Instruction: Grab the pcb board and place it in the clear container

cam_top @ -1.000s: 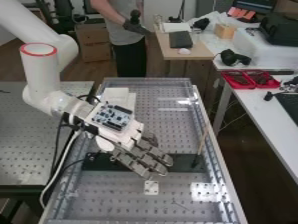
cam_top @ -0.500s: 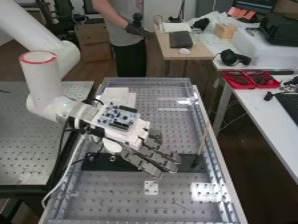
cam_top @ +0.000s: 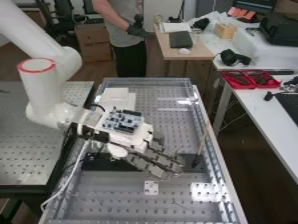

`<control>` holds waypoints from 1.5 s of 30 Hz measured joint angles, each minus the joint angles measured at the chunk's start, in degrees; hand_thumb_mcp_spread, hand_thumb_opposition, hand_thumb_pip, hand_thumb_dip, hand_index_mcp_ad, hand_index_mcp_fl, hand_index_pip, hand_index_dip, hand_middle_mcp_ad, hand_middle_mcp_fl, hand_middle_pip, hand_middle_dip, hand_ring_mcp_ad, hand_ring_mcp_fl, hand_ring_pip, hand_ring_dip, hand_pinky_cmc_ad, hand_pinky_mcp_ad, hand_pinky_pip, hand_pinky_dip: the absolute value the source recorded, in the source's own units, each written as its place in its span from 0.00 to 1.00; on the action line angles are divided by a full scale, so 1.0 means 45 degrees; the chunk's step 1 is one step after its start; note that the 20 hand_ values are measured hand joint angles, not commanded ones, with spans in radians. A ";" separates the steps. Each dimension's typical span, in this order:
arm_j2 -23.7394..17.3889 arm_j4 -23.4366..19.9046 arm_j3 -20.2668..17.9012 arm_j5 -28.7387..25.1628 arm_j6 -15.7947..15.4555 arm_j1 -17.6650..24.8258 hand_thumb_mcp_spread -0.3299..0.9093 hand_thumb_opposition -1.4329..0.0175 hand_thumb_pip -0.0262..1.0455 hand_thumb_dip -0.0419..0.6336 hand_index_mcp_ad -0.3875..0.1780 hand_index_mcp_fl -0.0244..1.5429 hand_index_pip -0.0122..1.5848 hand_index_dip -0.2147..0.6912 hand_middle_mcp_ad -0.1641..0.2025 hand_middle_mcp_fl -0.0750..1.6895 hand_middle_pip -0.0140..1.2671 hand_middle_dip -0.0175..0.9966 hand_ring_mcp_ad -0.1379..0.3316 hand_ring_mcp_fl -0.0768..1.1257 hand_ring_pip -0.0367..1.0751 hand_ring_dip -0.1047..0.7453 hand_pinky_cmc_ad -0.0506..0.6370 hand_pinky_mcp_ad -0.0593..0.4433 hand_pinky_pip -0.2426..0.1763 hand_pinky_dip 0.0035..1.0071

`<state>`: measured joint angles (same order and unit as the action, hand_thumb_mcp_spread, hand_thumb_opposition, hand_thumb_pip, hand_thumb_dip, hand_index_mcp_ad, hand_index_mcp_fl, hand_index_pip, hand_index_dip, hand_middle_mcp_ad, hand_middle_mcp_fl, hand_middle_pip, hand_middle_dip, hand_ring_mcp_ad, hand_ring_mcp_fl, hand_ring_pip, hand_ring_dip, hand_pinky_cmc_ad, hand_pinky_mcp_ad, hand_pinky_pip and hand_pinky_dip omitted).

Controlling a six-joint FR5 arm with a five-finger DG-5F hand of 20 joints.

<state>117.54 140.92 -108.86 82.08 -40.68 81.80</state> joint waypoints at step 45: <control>0.0611 0.0487 0.0683 0.1885 -0.0667 -0.0772 0.78 0.41 0.41 0.51 0.29 0.14 0.93 0.70 0.60 0.12 0.11 0.19 0.51 0.10 0.14 0.17 0.45 0.41 0.48 0.15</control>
<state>120.29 143.11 -105.79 90.56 -43.68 78.32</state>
